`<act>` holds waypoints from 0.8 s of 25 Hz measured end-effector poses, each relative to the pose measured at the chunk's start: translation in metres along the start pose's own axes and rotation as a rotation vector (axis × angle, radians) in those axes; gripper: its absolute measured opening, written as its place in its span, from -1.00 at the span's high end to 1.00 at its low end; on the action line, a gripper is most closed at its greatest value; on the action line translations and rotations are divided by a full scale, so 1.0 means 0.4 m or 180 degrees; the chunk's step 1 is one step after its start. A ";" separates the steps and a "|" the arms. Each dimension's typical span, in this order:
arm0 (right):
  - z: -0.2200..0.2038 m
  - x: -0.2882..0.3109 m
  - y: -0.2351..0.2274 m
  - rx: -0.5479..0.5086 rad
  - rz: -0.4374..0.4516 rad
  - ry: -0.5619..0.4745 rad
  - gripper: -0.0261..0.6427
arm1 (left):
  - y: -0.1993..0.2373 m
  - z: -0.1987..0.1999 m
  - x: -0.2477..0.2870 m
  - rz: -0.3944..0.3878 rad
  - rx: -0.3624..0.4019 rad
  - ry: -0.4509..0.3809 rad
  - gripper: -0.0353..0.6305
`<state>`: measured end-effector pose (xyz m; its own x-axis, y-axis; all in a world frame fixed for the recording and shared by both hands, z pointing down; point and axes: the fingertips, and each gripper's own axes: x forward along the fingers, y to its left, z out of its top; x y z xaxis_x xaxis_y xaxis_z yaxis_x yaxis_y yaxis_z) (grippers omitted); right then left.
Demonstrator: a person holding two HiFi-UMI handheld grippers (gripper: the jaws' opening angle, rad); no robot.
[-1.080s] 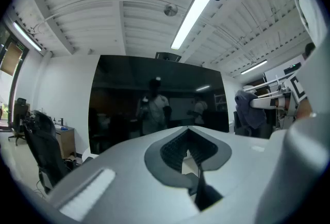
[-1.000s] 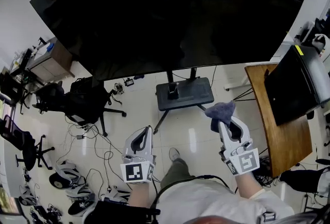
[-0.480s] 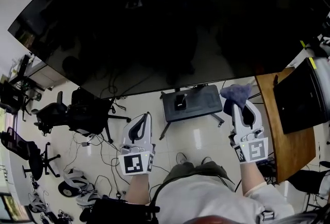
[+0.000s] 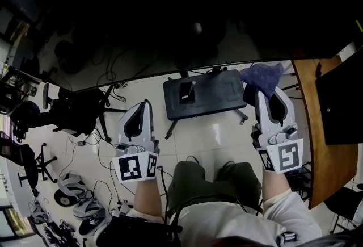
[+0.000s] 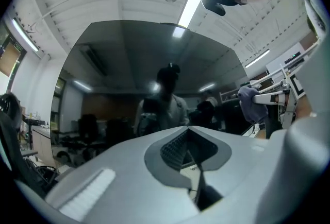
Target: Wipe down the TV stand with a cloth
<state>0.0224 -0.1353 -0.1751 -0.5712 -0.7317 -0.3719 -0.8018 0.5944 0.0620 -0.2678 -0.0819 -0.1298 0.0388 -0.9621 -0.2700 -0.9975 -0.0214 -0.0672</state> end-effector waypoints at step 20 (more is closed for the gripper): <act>-1.190 0.244 0.281 -0.0117 0.1156 0.0708 0.74 | -0.059 -1.080 -0.133 0.0154 0.0185 -0.0334 0.89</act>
<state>-0.2070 -0.2985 0.2365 -0.8383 -0.5337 -0.1111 -0.5451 0.8174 0.1866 -0.2718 -0.1477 0.3010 -0.0002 -0.9278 -0.3731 -0.9934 0.0429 -0.1063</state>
